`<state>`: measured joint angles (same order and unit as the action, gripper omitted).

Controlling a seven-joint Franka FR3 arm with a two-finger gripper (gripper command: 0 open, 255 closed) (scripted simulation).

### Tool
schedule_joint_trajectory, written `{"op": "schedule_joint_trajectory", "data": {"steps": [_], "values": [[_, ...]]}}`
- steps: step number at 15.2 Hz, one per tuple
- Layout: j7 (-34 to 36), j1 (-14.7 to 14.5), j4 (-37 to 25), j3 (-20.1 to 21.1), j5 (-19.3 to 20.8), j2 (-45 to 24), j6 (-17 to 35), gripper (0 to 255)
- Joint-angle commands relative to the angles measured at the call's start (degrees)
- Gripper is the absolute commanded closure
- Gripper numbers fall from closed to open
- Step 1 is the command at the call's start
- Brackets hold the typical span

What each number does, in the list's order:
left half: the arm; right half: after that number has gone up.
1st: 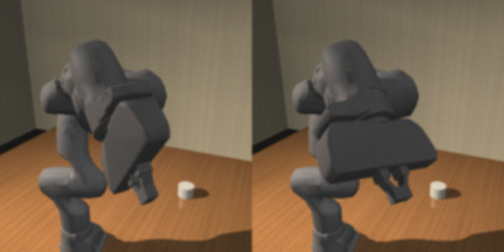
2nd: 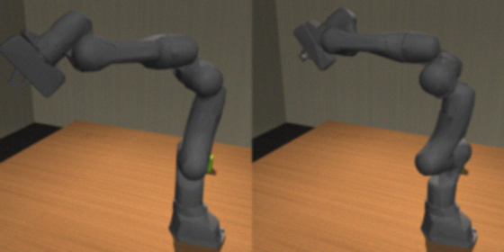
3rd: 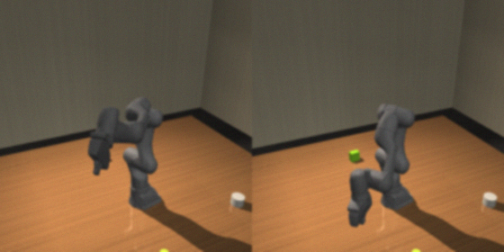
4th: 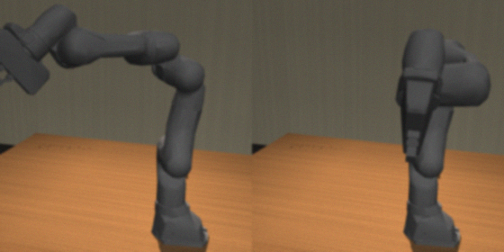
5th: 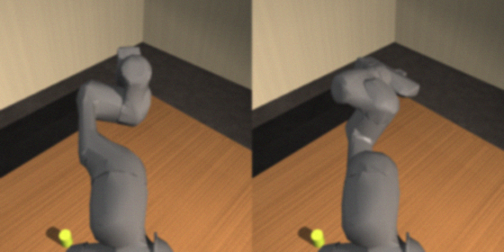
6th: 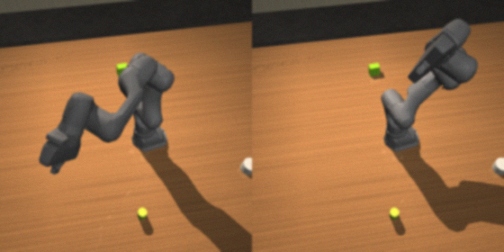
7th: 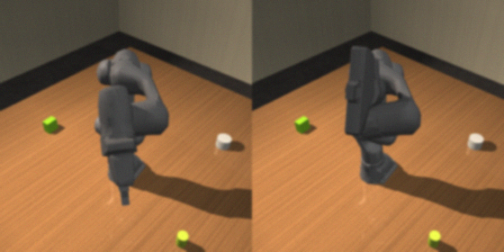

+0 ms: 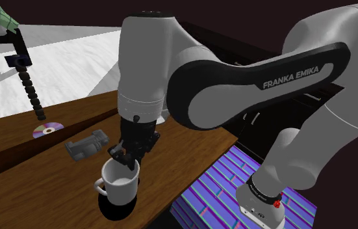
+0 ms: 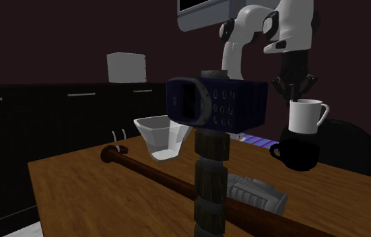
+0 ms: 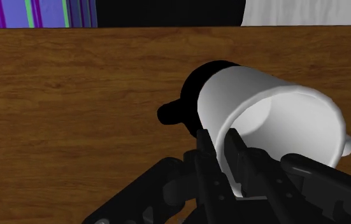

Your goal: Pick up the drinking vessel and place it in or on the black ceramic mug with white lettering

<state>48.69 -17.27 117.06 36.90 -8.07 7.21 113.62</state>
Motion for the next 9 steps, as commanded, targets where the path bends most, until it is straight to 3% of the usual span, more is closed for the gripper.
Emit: {"op": "schedule_joint_trajectory", "data": {"steps": [1,9], "values": [[0.0,-0.1,1.4,0.1,0.0,-0.2,1.7,255],[0.4,-0.2,4.5,0.6,0.7,-1.6,6.0,255]]}}
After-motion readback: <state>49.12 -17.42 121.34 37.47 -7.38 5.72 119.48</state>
